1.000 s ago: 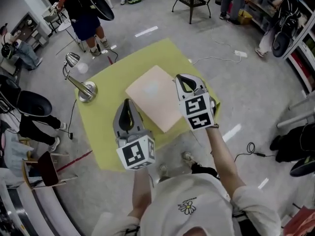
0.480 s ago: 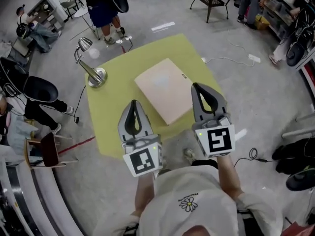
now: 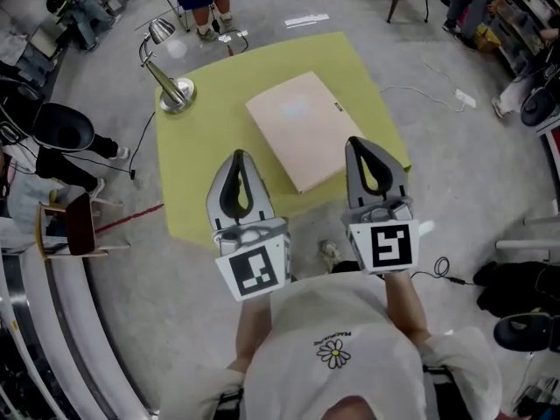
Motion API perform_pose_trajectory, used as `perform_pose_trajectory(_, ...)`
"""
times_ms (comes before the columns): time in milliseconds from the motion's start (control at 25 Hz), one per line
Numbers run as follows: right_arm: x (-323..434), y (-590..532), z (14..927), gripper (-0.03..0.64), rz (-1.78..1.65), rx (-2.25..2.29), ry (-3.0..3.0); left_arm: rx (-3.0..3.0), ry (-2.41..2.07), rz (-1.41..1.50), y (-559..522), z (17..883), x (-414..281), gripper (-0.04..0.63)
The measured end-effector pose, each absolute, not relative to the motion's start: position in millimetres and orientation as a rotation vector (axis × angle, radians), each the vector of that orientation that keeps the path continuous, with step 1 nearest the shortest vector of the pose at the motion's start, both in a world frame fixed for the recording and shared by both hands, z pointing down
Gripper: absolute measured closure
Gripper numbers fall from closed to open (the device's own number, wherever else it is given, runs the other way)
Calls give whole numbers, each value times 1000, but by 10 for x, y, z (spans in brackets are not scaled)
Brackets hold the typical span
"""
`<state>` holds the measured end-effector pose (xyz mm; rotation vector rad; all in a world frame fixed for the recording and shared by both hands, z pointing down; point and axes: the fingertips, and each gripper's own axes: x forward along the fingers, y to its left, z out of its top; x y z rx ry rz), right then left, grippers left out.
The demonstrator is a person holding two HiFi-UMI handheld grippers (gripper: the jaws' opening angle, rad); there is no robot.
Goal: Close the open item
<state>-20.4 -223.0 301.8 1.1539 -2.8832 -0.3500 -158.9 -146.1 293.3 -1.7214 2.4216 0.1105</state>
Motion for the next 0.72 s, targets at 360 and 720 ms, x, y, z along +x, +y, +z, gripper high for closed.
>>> perform_pose_trajectory(360, -188, -2199, 3014, 607, -330, 1136, -2901, -1708, 2448, 110, -1401, 2986, -1582, 581)
perform_pose_trajectory(720, -134, -2263, 3013, 607, -342, 1142, -2893, -1700, 2457, 116, -1445, 3016, -1587, 581)
